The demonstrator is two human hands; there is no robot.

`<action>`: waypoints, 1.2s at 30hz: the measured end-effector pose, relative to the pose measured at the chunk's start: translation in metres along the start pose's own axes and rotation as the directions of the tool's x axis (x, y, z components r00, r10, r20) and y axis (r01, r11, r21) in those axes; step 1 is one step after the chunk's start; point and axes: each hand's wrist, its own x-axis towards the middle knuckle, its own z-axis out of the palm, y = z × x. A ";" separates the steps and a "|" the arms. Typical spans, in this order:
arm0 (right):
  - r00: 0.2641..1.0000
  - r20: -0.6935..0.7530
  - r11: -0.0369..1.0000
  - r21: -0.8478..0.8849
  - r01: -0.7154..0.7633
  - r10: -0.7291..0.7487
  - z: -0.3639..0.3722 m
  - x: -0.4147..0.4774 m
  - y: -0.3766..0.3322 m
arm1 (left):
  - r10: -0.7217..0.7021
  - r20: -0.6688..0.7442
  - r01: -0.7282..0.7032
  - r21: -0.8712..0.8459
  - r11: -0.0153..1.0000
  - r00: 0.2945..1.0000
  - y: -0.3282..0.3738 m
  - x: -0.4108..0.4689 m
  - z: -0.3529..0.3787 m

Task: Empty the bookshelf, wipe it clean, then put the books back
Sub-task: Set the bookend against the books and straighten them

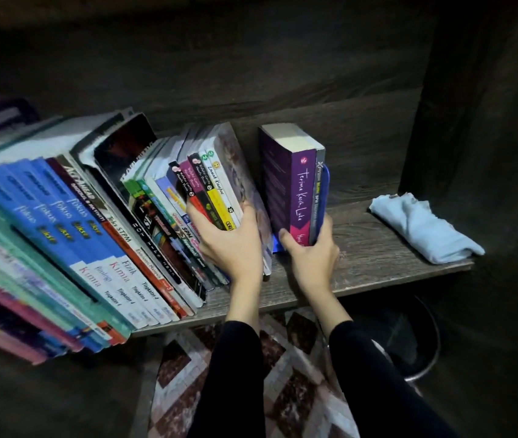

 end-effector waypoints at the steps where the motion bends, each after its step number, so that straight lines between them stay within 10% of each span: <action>1: 1.000 0.003 1.000 0.013 0.003 -0.003 0.006 -0.004 -0.002 | 0.005 0.011 -0.005 -0.029 1.000 1.000 0.001 -0.001 -0.002; 10: 0.997 -0.018 0.997 0.012 0.078 -0.078 0.015 -0.013 -0.001 | 0.206 -0.071 -0.201 0.075 0.977 0.976 0.005 -0.009 -0.006; 20: 0.976 0.202 0.996 0.005 0.088 -0.088 0.004 -0.010 -0.001 | 0.100 -0.104 -0.095 0.055 0.994 0.990 -0.004 -0.008 0.003; 29: 0.839 0.545 0.999 -0.037 0.009 0.012 -0.021 0.025 0.017 | 0.047 0.273 -0.076 0.097 0.992 0.961 -0.012 -0.009 -0.005; 36: 0.771 0.634 0.991 0.061 -0.116 0.051 -0.030 0.026 0.010 | -0.004 0.693 -0.092 0.102 0.991 0.721 -0.002 0.014 -0.034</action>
